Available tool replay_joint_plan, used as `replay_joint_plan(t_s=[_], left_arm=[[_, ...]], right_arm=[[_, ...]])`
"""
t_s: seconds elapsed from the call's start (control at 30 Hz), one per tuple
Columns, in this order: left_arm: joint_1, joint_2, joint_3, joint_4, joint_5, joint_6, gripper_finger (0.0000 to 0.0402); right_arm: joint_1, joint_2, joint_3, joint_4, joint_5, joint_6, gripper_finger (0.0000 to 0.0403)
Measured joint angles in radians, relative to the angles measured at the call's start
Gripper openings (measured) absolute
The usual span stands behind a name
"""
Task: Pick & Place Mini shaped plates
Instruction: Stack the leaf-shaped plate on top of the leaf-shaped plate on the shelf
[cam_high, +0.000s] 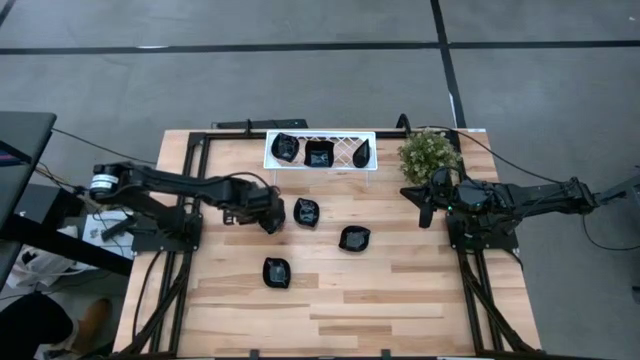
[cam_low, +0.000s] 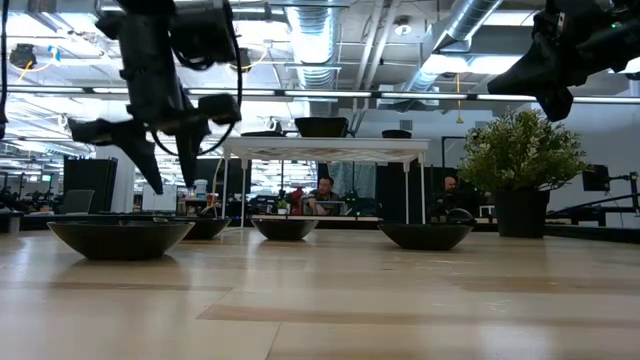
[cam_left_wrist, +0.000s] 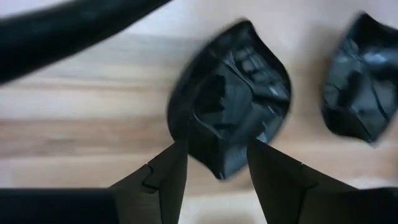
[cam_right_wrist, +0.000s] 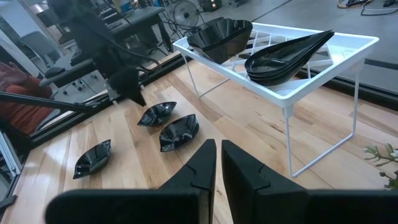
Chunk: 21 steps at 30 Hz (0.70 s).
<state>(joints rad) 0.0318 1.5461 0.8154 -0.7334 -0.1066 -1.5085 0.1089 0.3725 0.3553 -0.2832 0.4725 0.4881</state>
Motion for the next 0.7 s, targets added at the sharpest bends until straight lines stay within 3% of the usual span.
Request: replay_joint_plan(t_s=[0.5, 0.7], left_arm=[[0.087, 0.106, -0.004, -0.008, -0.050, 0.049, 0.0168], [0.097, 0.067, -0.092, 0.006, -0.035, 0.039, 0.0168]], right_arm=[[0.000, 0.000, 0.000, 0.000, 0.000, 0.000, 0.0021], [0.000, 0.000, 0.000, -0.001, 0.000, 0.000, 0.0021]])
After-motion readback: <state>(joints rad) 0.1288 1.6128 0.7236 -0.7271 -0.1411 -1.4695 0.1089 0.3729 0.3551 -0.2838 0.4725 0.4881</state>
